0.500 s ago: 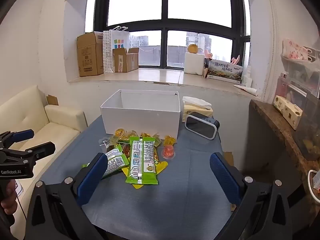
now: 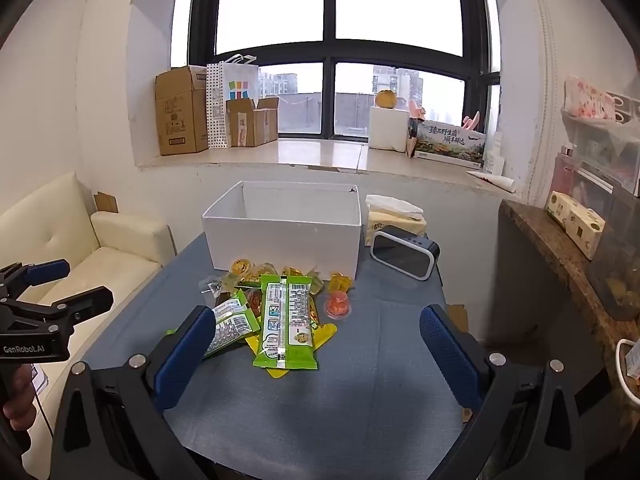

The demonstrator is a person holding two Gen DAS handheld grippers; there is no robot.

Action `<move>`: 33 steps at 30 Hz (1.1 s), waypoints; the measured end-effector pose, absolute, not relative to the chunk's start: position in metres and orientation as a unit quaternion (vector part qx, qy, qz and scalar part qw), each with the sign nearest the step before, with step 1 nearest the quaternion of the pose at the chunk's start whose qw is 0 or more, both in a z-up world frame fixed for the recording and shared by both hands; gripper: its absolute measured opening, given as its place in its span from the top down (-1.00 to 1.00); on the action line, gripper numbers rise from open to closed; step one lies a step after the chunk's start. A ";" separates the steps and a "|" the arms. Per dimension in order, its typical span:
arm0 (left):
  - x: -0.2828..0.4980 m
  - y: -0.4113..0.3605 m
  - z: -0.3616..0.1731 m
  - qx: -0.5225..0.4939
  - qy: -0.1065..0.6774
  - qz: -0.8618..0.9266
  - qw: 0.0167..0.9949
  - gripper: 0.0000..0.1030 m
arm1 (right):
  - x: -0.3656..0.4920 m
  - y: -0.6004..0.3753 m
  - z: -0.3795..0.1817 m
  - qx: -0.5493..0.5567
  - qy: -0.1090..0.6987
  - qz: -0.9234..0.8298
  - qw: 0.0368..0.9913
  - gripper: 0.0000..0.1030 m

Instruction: Organize snacks

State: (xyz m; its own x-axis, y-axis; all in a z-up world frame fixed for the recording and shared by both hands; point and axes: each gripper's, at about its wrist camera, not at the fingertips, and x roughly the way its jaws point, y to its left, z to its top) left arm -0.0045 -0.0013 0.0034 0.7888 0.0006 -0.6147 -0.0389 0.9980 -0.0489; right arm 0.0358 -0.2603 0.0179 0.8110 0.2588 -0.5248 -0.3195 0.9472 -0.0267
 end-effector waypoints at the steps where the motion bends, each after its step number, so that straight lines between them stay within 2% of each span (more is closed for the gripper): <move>1: -0.005 -0.001 0.004 -0.029 0.325 0.010 0.945 -1.00 | 0.035 -0.260 0.019 -0.057 0.267 0.152 0.950 -1.00; 33: -0.004 -0.005 0.004 -0.028 0.323 -0.001 0.946 -1.00 | 0.033 -0.264 0.022 -0.040 0.270 0.150 0.950 -1.00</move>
